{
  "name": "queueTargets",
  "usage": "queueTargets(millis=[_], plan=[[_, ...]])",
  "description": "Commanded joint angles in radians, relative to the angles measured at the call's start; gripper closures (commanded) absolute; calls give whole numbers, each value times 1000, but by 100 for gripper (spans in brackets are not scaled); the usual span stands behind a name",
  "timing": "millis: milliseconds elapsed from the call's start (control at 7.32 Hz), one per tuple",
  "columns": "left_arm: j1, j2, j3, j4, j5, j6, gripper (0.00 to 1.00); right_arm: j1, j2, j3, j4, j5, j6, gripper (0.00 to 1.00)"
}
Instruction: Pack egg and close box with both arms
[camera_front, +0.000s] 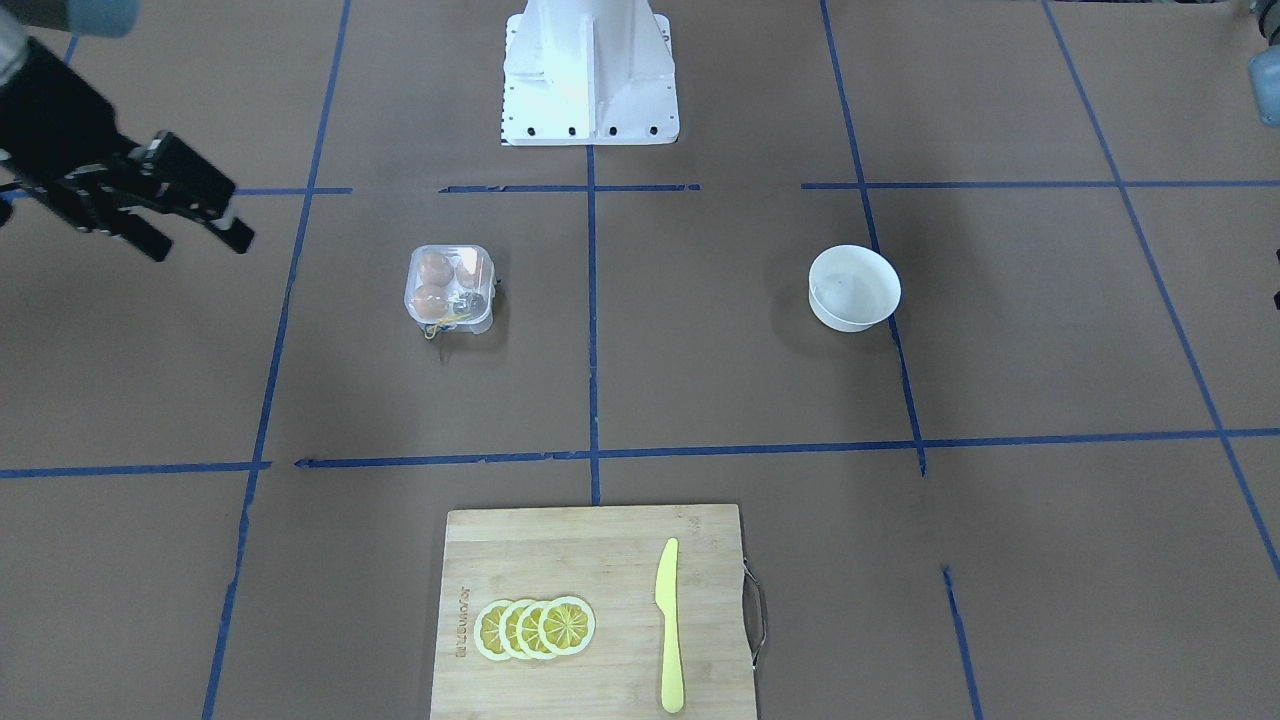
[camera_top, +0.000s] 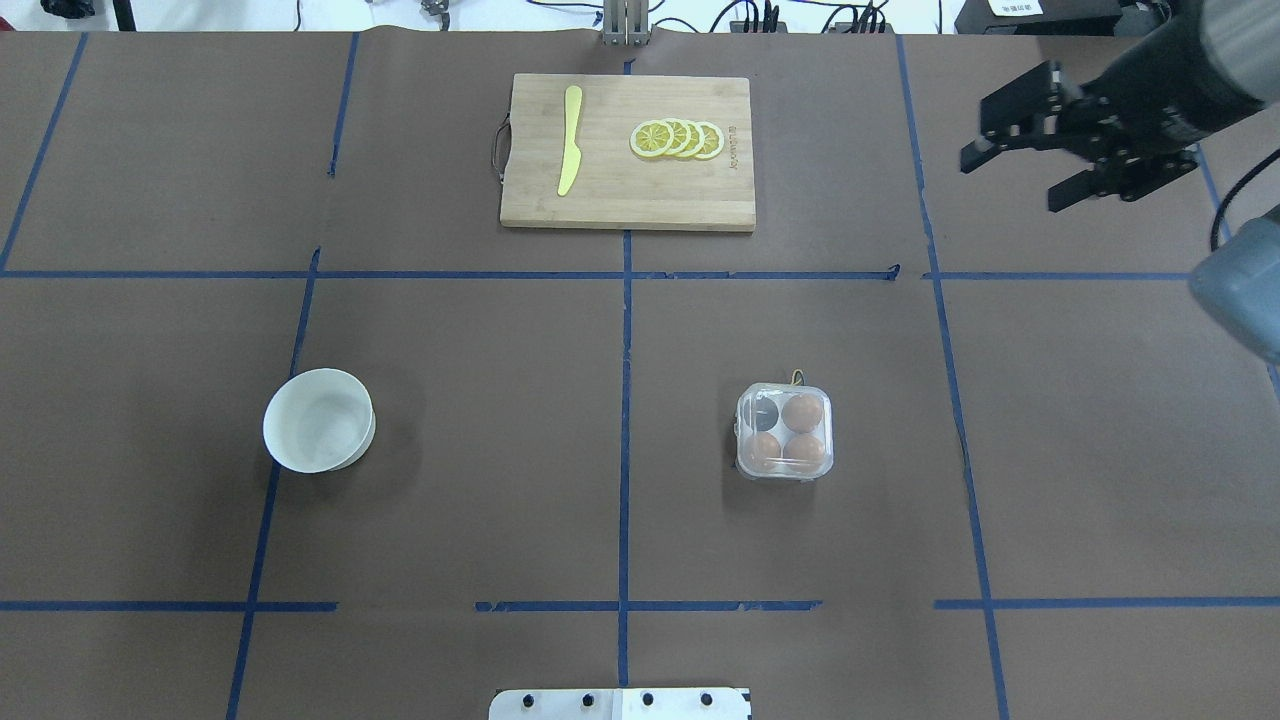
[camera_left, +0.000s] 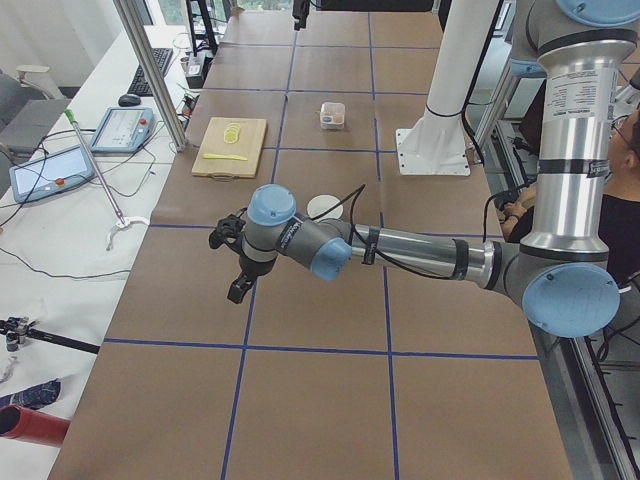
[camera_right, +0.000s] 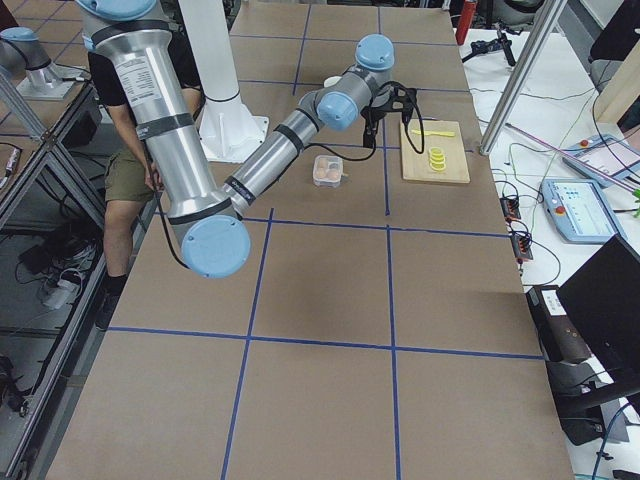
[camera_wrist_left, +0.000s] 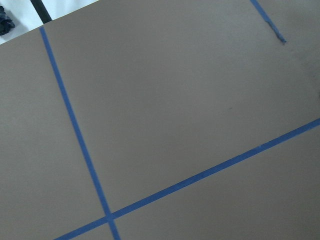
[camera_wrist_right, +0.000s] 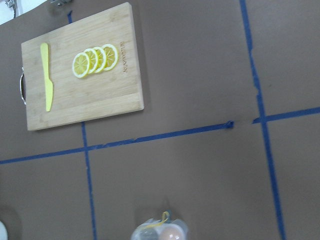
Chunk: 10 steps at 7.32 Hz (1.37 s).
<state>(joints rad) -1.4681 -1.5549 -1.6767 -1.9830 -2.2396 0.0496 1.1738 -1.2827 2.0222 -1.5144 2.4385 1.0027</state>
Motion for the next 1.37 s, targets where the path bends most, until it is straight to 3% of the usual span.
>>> queueTargets(millis=[0,273,547,683,820,1230], plan=[[-79,10,46,4,1,117,1,156,-123,-57,-1,25,-344,0],[-101,12,32,125,-5,125,1,257,-170,-156,-44,21,-663,0],[-103,-20,-9,356,-73,87,1,332,-176,-226,-195,-15,-1019,0],[-101,-46,-11,444,-75,81,1,352,-175,-230,-275,-73,-1140,0],[-101,-65,-17,513,-78,29,0,353,-173,-240,-315,-94,-1203,0],[-94,14,-69,526,-72,9,0,351,-196,-240,-322,-88,-1216,0]])
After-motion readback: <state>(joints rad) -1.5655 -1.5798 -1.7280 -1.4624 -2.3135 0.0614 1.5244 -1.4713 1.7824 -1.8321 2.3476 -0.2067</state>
